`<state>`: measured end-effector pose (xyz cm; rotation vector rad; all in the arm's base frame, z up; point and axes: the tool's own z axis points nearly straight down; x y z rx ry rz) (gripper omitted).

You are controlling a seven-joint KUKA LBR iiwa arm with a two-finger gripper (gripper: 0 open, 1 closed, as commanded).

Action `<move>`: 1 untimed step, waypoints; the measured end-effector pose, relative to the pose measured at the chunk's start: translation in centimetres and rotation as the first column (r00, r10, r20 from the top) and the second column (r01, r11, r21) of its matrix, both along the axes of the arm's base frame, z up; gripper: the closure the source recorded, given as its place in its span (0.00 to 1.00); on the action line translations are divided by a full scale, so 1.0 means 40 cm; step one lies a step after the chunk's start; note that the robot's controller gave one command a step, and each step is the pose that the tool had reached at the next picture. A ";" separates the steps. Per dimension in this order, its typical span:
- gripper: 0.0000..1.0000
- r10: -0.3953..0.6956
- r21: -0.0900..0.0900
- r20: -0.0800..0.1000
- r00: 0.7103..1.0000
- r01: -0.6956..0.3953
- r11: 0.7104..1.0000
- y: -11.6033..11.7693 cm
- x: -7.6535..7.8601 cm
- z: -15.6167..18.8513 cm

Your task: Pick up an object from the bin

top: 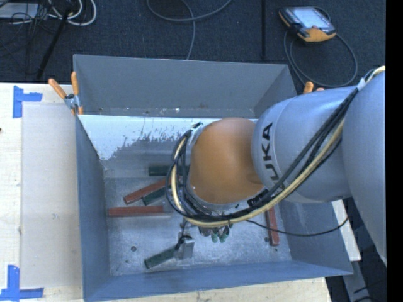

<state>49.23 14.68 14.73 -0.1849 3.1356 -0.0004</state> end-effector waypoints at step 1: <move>0.00 0.252 0.000 -0.004 0.968 -0.252 0.968 0.035 -0.041 -0.037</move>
Offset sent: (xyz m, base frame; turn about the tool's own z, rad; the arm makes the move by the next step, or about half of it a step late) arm -0.0133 0.0110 -0.0098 -0.2338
